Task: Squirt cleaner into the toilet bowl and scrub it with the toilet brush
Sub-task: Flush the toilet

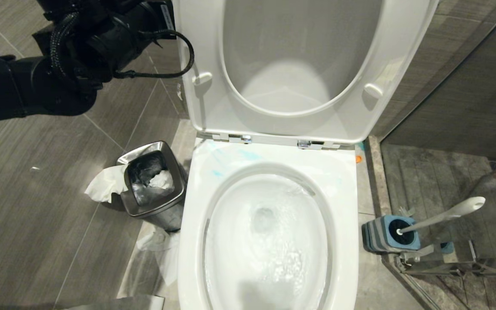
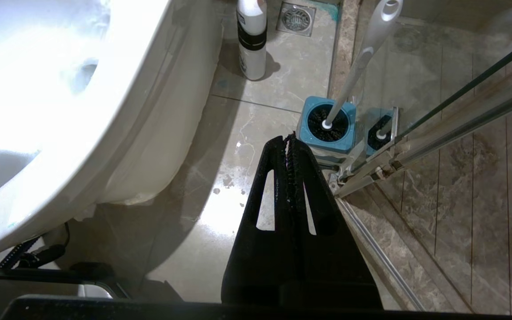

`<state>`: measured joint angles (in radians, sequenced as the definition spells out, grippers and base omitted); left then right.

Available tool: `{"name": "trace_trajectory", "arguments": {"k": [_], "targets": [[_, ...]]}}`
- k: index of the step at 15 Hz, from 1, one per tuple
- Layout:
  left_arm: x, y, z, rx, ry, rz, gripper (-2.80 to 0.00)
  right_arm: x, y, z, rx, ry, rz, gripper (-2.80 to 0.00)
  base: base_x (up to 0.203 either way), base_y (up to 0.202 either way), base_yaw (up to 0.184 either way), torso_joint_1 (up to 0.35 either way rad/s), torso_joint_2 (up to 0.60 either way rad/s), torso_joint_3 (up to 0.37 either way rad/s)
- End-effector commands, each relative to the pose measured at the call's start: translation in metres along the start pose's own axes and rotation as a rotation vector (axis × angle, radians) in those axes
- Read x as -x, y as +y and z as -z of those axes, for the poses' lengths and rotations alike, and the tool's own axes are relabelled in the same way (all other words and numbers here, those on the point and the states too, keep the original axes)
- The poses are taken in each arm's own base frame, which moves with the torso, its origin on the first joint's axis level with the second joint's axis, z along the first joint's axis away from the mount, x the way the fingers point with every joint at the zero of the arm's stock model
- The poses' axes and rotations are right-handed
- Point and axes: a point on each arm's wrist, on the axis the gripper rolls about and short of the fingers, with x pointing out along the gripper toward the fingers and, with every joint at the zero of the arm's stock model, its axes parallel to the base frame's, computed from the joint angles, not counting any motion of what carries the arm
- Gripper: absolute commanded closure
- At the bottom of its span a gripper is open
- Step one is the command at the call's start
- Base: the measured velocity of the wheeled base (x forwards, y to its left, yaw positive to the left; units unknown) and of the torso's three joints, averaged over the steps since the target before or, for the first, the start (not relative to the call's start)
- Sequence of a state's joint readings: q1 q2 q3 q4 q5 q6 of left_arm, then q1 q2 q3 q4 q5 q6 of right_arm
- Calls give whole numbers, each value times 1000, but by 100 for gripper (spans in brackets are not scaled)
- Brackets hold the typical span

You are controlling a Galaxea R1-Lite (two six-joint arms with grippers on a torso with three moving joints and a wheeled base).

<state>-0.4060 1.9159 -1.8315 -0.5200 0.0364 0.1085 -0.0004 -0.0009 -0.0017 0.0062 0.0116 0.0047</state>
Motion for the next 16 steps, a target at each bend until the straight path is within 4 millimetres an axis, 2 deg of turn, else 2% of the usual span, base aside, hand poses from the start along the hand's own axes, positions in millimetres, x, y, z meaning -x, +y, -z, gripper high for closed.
{"name": "trace_trajectory", "arguments": {"k": [1,3,7,10,13,16], "targets": [[20,3,-43,-20,-64,1,0,0,0,0,0,1,-1,0,0,0,0,0,0,0],[33,5,-63,-35,-68,3,0,0,0,0,0,1,-1,0,0,0,0,0,0,0],[49,8,-91,-36,-123,-5,0,0,0,0,0,1,-1,0,0,0,0,0,0,0],[71,15,-122,-46,-182,-20,0,0,0,0,0,1,-1,0,0,0,0,0,0,0],[107,21,-151,-53,-111,-14,0,0,0,0,0,1,-1,0,0,0,0,0,0,0],[150,24,-163,-52,96,22,0,0,0,0,0,1,-1,0,0,0,0,0,0,0]]}}
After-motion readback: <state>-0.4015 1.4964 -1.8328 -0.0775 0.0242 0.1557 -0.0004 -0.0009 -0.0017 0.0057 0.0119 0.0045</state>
